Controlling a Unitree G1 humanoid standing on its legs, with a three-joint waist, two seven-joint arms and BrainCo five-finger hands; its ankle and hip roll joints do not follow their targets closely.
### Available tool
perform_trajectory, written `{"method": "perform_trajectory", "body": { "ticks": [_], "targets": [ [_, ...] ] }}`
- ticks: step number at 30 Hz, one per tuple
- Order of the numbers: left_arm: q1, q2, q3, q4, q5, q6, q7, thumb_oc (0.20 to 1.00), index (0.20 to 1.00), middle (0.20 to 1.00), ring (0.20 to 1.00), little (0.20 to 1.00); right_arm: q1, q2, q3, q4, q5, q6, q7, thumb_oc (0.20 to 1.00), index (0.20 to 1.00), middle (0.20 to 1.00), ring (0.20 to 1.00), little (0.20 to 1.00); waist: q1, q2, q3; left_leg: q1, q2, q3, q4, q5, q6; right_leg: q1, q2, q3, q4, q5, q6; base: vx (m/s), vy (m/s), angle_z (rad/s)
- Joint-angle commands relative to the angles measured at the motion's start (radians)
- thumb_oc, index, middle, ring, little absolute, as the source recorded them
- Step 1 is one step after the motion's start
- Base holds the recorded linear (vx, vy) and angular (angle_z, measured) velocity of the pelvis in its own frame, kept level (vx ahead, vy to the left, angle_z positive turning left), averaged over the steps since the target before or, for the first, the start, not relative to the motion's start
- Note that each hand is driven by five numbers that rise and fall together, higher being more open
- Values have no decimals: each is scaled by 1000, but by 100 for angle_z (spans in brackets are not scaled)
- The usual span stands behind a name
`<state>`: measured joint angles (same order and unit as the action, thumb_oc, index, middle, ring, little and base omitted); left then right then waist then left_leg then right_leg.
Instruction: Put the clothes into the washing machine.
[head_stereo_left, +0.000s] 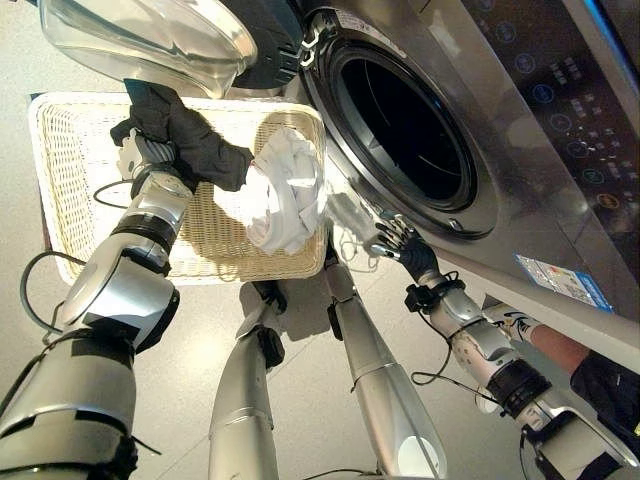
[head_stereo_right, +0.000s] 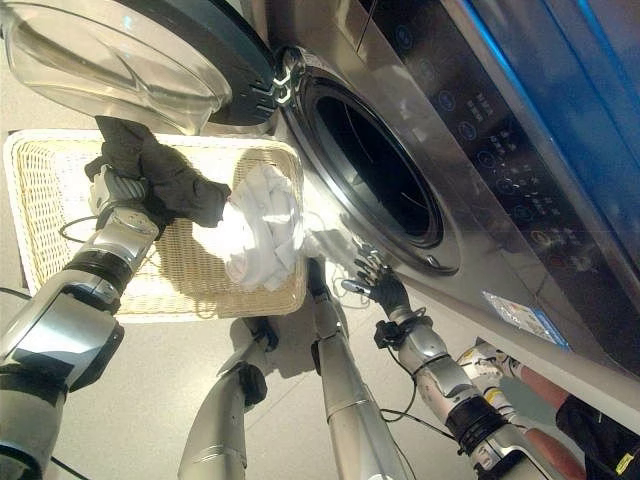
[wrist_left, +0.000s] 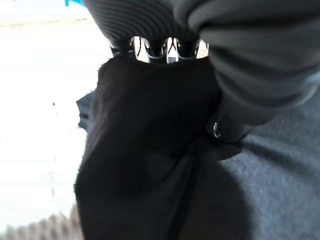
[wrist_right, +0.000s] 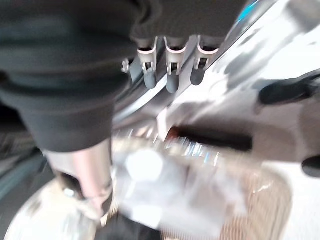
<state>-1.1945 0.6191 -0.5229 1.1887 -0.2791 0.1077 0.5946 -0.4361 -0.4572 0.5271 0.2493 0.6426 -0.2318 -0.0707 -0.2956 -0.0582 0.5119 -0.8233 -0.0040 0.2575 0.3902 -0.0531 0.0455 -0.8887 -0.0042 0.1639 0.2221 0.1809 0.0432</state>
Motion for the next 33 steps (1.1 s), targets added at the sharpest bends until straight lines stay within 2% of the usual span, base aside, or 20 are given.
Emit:
{"method": "perform_trajectory", "body": {
  "ticks": [1,2,6,7,9,10,12,13,14,15,17,18,20,23,25,26,27,28,33],
  "targets": [
    [62,11,71,-98,22,-117,76,200,200,200,200,200,29,-6,-12,-89,-68,-18,14,1000,1000,1000,1000,1000,38,-8,8,95,-57,-66,-17,-37,-72,71,28,-99,-6,-70,20,-137,-128,14],
    [97,12,98,-176,7,-176,85,200,200,200,200,200,5,-9,-15,-133,-94,3,12,1000,1000,1000,1000,1000,54,-1,8,85,-64,-64,-56,14,-72,62,21,-107,-17,-48,15,-131,-120,16],
    [192,-7,144,-317,-59,-284,32,200,200,200,200,200,-13,1,-24,-185,-121,50,16,1000,1000,1000,1000,1000,92,22,8,109,-65,-92,-100,41,-74,88,24,-129,-21,-62,10,-69,-87,28],
    [262,-31,165,-429,-102,-335,-41,200,200,200,200,200,-27,13,-31,-210,-138,82,16,1000,1000,1000,1000,1000,117,36,8,125,-63,-105,-130,59,-74,108,22,-148,-29,-69,9,-53,-95,22],
    [306,-48,175,-487,-144,-389,-125,200,200,200,200,200,-34,20,-37,-225,-149,100,18,1000,1000,1000,1000,1000,133,44,8,134,-63,-114,-153,73,-75,119,22,-160,-35,-71,8,-42,-70,19],
    [306,-48,175,-487,-144,-389,-125,200,200,200,200,200,-34,20,-37,-225,-149,100,18,1000,1000,1000,1000,1000,133,44,8,134,-63,-114,-153,73,-75,119,22,-160,-35,-71,8,-40,-64,34],
    [414,-100,185,-616,-157,-462,-317,200,200,200,200,200,-56,38,-49,-232,-174,139,38,1000,1000,1000,1000,1000,171,67,8,163,-66,-141,-203,101,-74,154,16,-196,-50,-77,7,-57,-99,33],
    [434,-106,181,-647,-173,-470,-371,200,200,200,200,200,-66,40,-49,-235,-179,154,42,1000,1000,1000,1000,1000,179,72,8,170,-66,-147,-217,110,-74,163,14,-204,-53,-78,6,-64,-85,27],
    [465,-111,176,-705,-212,-467,-482,200,200,200,200,200,-85,41,-48,-239,-192,179,49,1000,1000,1000,1000,1000,194,80,8,180,-65,-152,-236,123,-74,176,11,-217,-58,-81,6,-47,-43,40],
    [480,-111,171,-743,-242,-457,-538,200,200,200,200,200,-94,39,-45,-236,-192,188,53,1000,1000,1000,1000,1000,201,84,8,186,-64,-155,-248,131,-74,183,10,-225,-60,-82,5,-35,-25,33],
    [487,-113,169,-754,-260,-452,-568,200,200,200,200,200,-98,38,-43,-235,-193,191,55,1000,1000,1000,1000,1000,203,86,8,189,-64,-156,-255,134,-75,186,10,-228,-62,-82,5,-16,-8,23],
    [511,-114,156,-799,-310,-440,-678,200,200,200,200,200,-115,34,-32,-221,-207,190,61,1000,1000,1000,1000,1000,215,94,8,204,-61,-160,-284,148,-77,202,8,-238,-74,-82,7,-23,-7,16],
    [534,-118,133,-873,-345,-416,-745,200,200,200,200,200,-139,28,-12,-212,-246,198,83,1000,1000,1000,1000,1000,226,102,8,215,-60,-163,-320,169,-79,216,8,-247,-93,-75,7,-30,-5,6],
    [546,-110,108,-938,-407,-376,-827,200,200,200,200,200,-171,3,16,-211,-218,211,98,1000,1000,1000,1000,1000,236,106,8,231,-61,-166,-348,185,-79,231,5,-256,-120,-61,9,-38,6,6],
    [547,-110,101,-948,-417,-370,-838,200,200,200,200,200,-176,2,20,-207,-213,212,97,1000,1000,1000,1000,1000,237,106,8,231,-62,-166,-347,186,-79,233,3,-257,-124,-58,9,-21,6,5],
    [548,-98,75,-982,-464,-343,-886,200,200,200,200,200,-198,-4,37,-185,-181,216,101,1000,1000,1000,1000,1000,241,107,8,234,-63,-168,-347,187,-81,239,-5,-263,-138,-47,13,0,0,0],
    [548,-98,75,-982,-464,-343,-886,200,200,200,200,200,-198,-4,37,-185,-181,216,101,1000,1000,1000,1000,1000,241,107,8,234,-63,-168,-347,187,-81,239,-5,-263,-138,-47,13,-44,9,1],
    [542,-88,49,-1012,-496,-316,-918,200,200,200,200,200,-213,-8,60,-176,-164,220,105,1000,1000,1000,1000,1000,243,106,8,236,-63,-166,-354,190,-81,244,-9,-265,-150,-38,16,0,0,0],
    [534,-74,13,-1042,-519,-296,-917,200,200,200,200,200,-222,-13,105,-166,-125,226,112,1000,1000,1000,1000,1000,244,110,8,238,-63,-163,-364,197,-77,245,-12,-265,-156,-32,19,-15,4,2]
  ]
}}
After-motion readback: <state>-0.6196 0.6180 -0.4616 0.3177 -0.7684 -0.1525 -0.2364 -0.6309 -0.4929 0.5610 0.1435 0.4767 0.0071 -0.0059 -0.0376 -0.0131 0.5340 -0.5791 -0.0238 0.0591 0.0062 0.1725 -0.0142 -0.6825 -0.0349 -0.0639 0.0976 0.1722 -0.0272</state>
